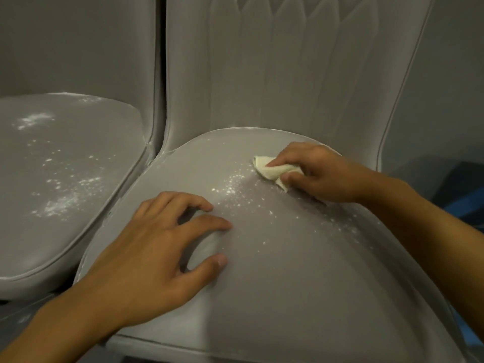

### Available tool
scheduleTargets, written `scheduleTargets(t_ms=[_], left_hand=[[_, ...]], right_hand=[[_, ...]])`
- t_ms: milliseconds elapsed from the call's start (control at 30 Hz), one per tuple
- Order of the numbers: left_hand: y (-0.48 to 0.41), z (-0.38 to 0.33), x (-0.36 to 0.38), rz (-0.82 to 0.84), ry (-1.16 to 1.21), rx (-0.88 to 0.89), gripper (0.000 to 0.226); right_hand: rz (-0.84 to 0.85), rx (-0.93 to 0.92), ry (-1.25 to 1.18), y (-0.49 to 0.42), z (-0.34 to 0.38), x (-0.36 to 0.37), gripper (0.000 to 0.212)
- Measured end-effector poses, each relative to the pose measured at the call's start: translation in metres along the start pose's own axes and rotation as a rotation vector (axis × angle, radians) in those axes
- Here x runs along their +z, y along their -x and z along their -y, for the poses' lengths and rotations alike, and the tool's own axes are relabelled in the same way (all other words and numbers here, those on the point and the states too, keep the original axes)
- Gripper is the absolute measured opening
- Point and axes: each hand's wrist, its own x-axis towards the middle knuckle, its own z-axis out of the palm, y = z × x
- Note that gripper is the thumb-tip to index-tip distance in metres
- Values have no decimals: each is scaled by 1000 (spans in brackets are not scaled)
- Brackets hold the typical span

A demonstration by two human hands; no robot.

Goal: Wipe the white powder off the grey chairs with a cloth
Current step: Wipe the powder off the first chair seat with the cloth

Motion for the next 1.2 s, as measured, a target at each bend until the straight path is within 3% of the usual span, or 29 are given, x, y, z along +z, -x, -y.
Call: scheduleTargets(t_ms=[167,333,400,467,533,733,900,1000,1100,1200], left_hand=[[1,1,0,-5,-9,16,47],[-1,2,-1,-29,5,34,44],[-1,3,-1,-34,7,41,43],[0,3,0,-41,5,47,44],[0,2,1,-55,-6,56,44],[-1,2,3,-50,-44,63,47],[1,4,3,-44,-42,60,46],[0,3,3,-48,-35,57,45],[0,3,4,-53,-27,52,45],[0,5,4,-47,-32,53,46]], right_hand=[[-165,385,227,-4,-35,-8,38],[74,111,-134,25,-12,-9,25],[28,180,-150,30,-27,-17,26],[-158,334,60,35,-50,-20,32],[-207,443,123,44,-56,-18,36],[34,197,-252,81,-24,-16,25],[-193,513,88,68,-44,-14,38],[-167,340,-3,80,-23,2,33],[-30,149,-95,95,0,1,36],[-170,273,20,92,-22,-5,48]])
